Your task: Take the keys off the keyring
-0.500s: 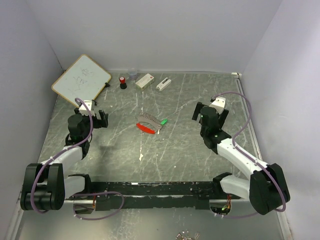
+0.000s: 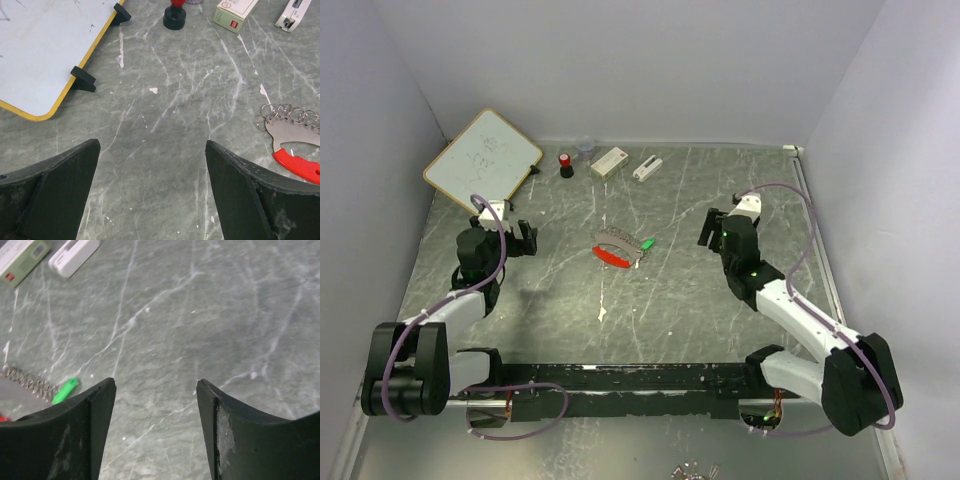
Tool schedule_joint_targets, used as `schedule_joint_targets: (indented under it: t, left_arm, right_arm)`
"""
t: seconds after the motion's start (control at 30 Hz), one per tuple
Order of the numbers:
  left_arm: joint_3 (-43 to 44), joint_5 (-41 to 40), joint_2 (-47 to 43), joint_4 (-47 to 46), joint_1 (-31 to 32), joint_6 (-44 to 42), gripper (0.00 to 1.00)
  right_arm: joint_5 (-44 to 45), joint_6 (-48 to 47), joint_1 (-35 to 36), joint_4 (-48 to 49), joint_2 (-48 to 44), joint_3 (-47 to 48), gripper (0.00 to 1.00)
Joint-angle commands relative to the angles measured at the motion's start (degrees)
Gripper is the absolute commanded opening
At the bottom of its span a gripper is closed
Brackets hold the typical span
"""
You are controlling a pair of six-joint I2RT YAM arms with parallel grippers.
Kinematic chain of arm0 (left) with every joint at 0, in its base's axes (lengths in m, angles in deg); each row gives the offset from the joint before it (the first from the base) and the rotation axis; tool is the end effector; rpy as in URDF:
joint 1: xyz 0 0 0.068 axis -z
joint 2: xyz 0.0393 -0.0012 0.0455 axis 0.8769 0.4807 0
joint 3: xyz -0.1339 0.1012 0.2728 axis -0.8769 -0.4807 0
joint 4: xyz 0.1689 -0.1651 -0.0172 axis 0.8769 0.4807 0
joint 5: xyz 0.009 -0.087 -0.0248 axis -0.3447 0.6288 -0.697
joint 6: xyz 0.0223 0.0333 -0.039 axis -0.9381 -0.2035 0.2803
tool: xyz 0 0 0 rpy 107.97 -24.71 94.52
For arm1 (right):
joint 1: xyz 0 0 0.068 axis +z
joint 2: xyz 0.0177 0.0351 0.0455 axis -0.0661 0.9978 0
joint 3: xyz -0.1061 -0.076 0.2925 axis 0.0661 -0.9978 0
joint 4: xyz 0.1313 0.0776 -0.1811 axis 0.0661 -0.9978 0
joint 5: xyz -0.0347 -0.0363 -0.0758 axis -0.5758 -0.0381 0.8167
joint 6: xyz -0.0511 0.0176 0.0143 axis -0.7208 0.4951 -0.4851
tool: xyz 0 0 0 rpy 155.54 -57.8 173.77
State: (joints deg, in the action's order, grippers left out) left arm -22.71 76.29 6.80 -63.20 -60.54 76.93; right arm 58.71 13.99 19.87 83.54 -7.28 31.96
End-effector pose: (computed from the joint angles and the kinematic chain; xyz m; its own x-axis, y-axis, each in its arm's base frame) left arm 0.1979 -0.0088 0.2528 -0.2229 -0.0755 -0.9719 0.1534 0.9819 -0.1115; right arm 0.1843 0.0622 0.2949 -0.3179 0.2018 -0.9264 0.1285 0.9772 0.1688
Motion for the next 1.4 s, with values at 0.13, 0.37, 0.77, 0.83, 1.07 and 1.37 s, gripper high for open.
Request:
schedule_joint_targets:
  t: [0.13, 0.37, 0.77, 0.83, 1.07, 1.37]
  left_arm:
    - [2.9, 1.7, 2.2, -0.3, 0.4, 0.7, 0.98]
    - [2.8, 1.5, 2.0, -0.2, 0.4, 0.7, 0.98]
    - [3.1, 1.4, 2.4, 0.1, 0.5, 0.7, 0.98]
    - [3.2, 1.4, 2.5, 0.1, 0.4, 0.8, 0.98]
    - [3.4, 2.0, 2.8, 0.1, 0.4, 0.8, 0.98]
    - [3.5, 2.4, 3.3, 0.1, 0.5, 0.8, 0.98]
  right_arm:
    - [-8.6, -1.5, 6.2, 1.2, 8.3, 3.2, 0.64]
    - [-13.1, 1.9, 10.8, 5.0, 15.3, 4.3, 0.66]
    - [-19.4, 5.9, 12.6, 10.8, 26.0, 8.4, 0.39]
    - [-19.8, 6.3, 12.7, 11.4, 26.9, 8.6, 0.39]
    - [-20.5, 7.3, 12.8, 12.6, 30.4, 10.0, 0.42]
    - [-18.2, 11.5, 12.8, 14.8, 31.8, 10.3, 0.50]
